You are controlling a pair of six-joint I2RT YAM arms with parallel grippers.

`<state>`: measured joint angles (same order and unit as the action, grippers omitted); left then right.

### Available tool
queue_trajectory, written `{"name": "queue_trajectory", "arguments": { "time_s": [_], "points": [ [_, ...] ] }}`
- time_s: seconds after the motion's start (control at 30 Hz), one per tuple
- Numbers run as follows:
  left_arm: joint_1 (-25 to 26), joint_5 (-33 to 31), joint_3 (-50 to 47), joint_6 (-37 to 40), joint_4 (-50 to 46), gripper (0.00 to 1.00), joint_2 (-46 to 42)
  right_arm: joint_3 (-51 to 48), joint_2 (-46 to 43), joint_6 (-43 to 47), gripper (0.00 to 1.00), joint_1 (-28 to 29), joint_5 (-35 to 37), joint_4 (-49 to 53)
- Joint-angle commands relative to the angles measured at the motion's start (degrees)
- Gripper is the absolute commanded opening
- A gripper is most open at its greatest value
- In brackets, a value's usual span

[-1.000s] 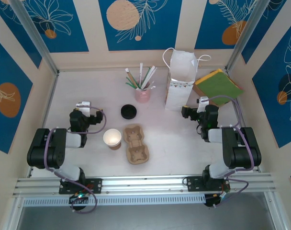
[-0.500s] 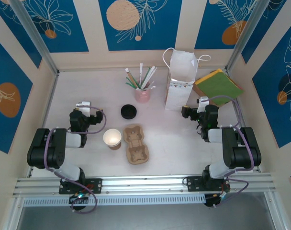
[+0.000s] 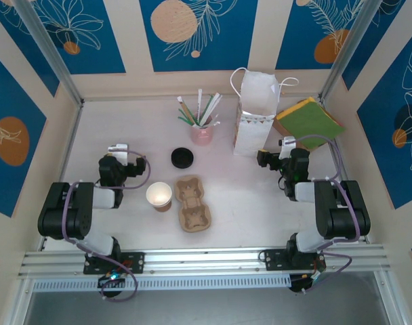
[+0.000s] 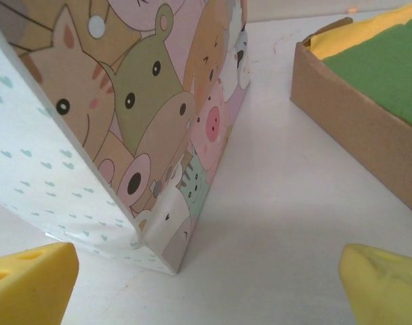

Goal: Pack the takeout coffee

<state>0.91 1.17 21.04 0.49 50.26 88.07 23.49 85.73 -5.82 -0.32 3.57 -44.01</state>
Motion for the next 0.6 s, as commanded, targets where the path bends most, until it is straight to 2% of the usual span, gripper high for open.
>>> {"name": "queue_trajectory", "arguments": {
  "time_s": [0.0, 0.07, 0.13, 0.23, 0.3, 0.4, 0.47, 0.57],
  "points": [
    [0.4, -4.0, 4.0, -0.5, -10.2, 1.00, -6.6, -0.5, -6.8, -0.5, 0.99, 0.5, 2.2, 4.0],
    [0.4, -6.6, 7.2, -1.8, -19.4, 1.00, -10.7, 1.0, -11.3, -2.6, 0.99, 0.3, 2.7, 11.8],
    [0.4, -10.4, 11.1, -6.5, -29.5, 1.00, -14.8, 2.9, -15.5, -5.2, 0.99, 0.1, 3.8, 19.3],
    [0.2, -16.4, 19.6, -17.8, -48.3, 1.00, -18.6, 4.8, -21.7, -12.7, 0.99, -0.9, 6.4, 27.7],
    [-0.3, -12.8, 26.9, -21.7, -61.2, 1.00, -19.6, 6.4, -26.2, -19.2, 0.99, -1.9, 7.6, 33.5],
    [-0.4, -9.2, 35.6, -26.4, -74.7, 1.00, -19.6, 9.1, -32.5, -26.9, 0.99, -3.1, 8.3, 42.0],
    [-0.6, -6.8, 38.3, -29.2, -79.5, 1.00, -20.8, 10.9, -35.9, -31.3, 0.99, -3.8, 7.9, 46.3],
    [-0.7, -0.2, 38.7, -30.2, -80.6, 1.00, -23.7, 14.0, -39.0, -33.9, 0.99, -4.6, 4.0, 51.6]
  ]
}}
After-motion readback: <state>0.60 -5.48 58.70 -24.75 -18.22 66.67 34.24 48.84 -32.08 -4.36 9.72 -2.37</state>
